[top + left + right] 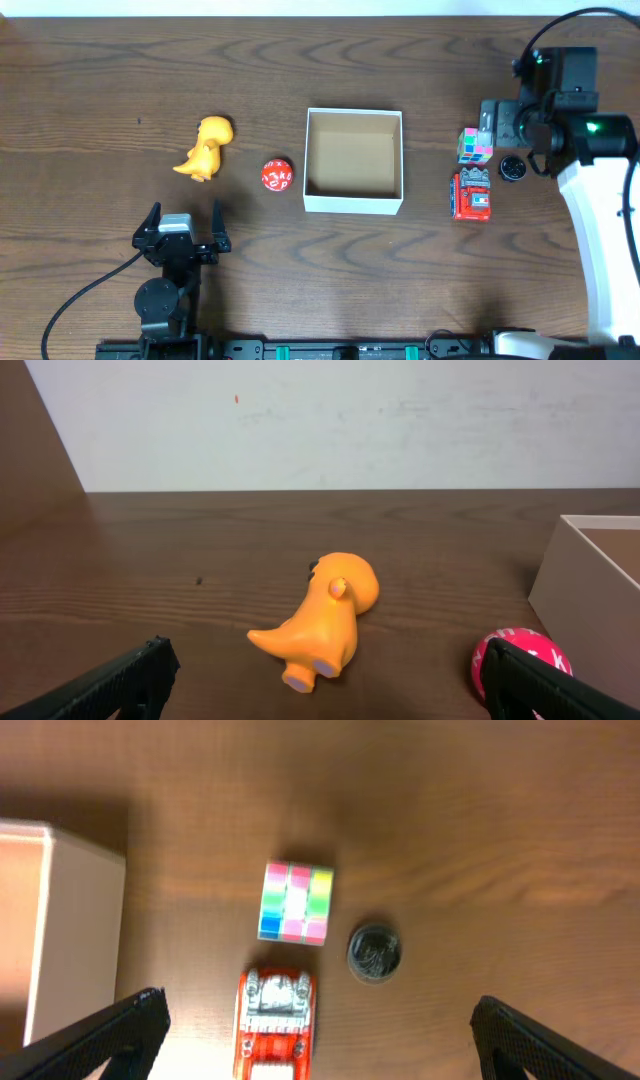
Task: Pack container
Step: 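Move right gripper over the red toy robot car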
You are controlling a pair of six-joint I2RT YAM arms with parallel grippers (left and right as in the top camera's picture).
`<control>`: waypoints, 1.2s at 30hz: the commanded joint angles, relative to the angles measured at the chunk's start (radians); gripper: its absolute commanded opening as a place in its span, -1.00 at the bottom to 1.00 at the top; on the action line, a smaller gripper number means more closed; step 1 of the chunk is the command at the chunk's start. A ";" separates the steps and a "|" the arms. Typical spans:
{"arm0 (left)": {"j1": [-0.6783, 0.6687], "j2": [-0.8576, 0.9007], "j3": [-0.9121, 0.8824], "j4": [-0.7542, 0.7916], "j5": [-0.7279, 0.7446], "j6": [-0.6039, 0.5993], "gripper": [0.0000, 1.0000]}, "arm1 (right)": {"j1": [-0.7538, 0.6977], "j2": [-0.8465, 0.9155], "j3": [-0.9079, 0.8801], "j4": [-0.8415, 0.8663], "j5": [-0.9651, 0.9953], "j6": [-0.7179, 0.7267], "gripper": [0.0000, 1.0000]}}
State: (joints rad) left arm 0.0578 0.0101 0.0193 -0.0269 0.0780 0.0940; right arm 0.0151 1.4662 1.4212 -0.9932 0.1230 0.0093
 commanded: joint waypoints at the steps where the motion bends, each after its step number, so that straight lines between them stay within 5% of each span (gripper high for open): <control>1: -0.002 -0.006 -0.015 -0.036 0.012 -0.001 0.96 | -0.009 0.036 0.023 -0.053 -0.049 -0.018 0.99; 11: -0.002 -0.006 -0.015 -0.036 0.012 -0.001 0.96 | -0.010 0.064 -0.010 -0.111 -0.134 0.209 0.99; 27: -0.002 -0.006 -0.015 -0.036 0.012 0.000 0.96 | -0.009 0.066 -0.359 0.190 0.028 0.105 0.98; 36: -0.002 -0.006 -0.015 -0.037 0.012 0.000 0.96 | -0.009 0.066 -0.462 0.347 -0.035 0.033 0.98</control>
State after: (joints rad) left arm 0.0578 0.0101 0.0193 -0.0269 0.0780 0.0940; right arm 0.0113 1.5326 0.9825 -0.6540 0.1223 0.0814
